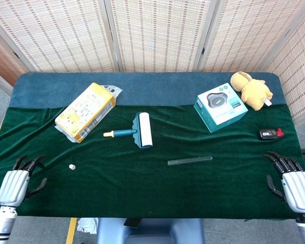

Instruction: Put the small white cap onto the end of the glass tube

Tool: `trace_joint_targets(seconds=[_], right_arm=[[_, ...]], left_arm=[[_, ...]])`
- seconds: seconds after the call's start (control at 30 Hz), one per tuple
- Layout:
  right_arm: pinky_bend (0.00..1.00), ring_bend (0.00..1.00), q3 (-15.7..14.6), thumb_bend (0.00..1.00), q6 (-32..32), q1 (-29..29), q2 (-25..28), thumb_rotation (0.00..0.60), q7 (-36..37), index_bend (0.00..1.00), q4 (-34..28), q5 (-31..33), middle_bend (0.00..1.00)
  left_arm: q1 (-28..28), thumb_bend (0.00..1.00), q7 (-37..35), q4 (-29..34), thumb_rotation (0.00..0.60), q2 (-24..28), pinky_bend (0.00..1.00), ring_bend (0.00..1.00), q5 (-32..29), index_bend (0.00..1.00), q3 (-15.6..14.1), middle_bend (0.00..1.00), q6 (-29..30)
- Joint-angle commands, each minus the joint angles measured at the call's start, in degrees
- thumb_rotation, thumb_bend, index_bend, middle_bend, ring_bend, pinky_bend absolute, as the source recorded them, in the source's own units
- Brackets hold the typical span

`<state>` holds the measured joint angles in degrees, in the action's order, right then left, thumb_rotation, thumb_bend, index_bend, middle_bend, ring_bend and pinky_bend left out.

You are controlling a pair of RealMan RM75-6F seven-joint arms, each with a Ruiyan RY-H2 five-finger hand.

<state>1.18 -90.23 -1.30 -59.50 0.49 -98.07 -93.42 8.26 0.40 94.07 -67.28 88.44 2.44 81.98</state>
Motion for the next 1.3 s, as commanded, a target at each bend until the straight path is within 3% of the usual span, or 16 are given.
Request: trace_joint_targets(seconds=[0.03,0.2,0.4,0.7,1.3], right_arm=[[0.22,0.23,0.1,0.58,0.5,-0.3,0.1,0.600,-0.3,0.19,-0.2,0.1,0.22],[0.22,0.24,0.0,0.58,1.5,-0.7,0.0,0.600,-0.4,0.19,-0.2,0.3,0.22],[0.22,0.25,0.2,0.58,2.4,-1.1,0.1,0.600,-0.8,0.19,-0.3,1.1,0.22],[0.22,0.26,0.3,0.58,3.6,-1.5,-0.3,0.600,-1.2,0.19,-0.2,2.0,0.23],[0.22,0.26,0.5,0.58,4.2,-1.8,-0.7,0.600,-0.6,0.19,0.5,2.9,0.23]], left_arm=[[2.4,0.53,-1.2,-2.1,0.600,-0.6,0.41,0.50,1.5,0.28,0.2,0.63,-2.5],[7.0,0.63,-1.8,-4.5,0.600,-0.3,0.64,0.72,2.1,0.32,-0.8,0.87,-10.7],[11.2,0.72,-1.1,-5.2,0.600,0.0,0.73,0.84,0.4,0.34,-1.6,0.98,-19.0],[15.2,0.81,1.9,-5.1,0.600,-1.4,0.73,0.89,-3.7,0.31,-2.1,1.00,-27.0],[17.2,0.81,9.0,-8.1,0.600,-4.9,0.74,0.88,-12.7,0.30,-1.9,1.00,-30.8]])
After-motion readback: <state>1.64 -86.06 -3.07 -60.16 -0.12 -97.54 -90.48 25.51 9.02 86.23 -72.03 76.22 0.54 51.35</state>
